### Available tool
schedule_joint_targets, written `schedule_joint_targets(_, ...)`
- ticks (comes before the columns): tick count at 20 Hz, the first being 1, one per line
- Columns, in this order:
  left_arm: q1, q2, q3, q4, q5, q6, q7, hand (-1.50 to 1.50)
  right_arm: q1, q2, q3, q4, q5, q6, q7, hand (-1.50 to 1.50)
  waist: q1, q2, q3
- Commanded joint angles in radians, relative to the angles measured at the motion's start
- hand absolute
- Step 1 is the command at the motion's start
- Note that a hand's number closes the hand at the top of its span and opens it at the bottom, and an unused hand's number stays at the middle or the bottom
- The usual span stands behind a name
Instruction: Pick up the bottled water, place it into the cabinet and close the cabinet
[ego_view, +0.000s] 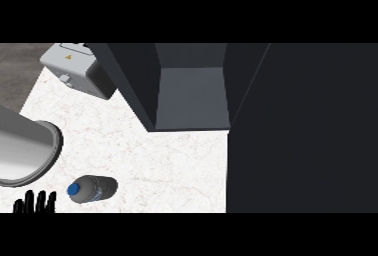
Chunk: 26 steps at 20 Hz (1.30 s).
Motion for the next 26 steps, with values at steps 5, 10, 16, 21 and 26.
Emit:
schedule_joint_targets(5, -0.204, 0.005, 0.062, 0.274, -0.017, -0.001, -0.070, -1.50, 0.100, 0.002, -0.017, -0.181, -0.080, 0.022, 0.022, -1.50, 0.005, 0.001, 0.000)
schedule_joint_targets(10, -0.326, 0.004, 0.104, 0.470, -0.020, -0.016, -0.153, -1.50, 0.111, 0.003, -0.044, -0.185, -0.091, 0.016, -0.001, -1.50, 0.006, 0.003, -0.001)
schedule_joint_targets(16, -0.421, 0.027, 0.156, 0.644, -0.021, -0.030, -0.231, -1.50, 0.149, 0.019, -0.028, -0.191, -0.067, 0.018, -0.018, -1.50, 0.011, 0.005, -0.001)
schedule_joint_targets(21, -0.445, 0.033, 0.163, 0.740, -0.028, -0.056, -0.276, -1.50, 0.201, -0.009, -0.116, -0.167, -0.108, 0.080, -0.093, -1.50, 0.008, 0.002, 0.000)
schedule_joint_targets(26, -0.527, 0.022, 0.174, 0.842, 0.013, -0.147, -0.310, -1.50, 0.177, 0.004, -0.116, -0.120, -0.074, 0.099, -0.108, -1.50, 0.011, 0.002, 0.000)
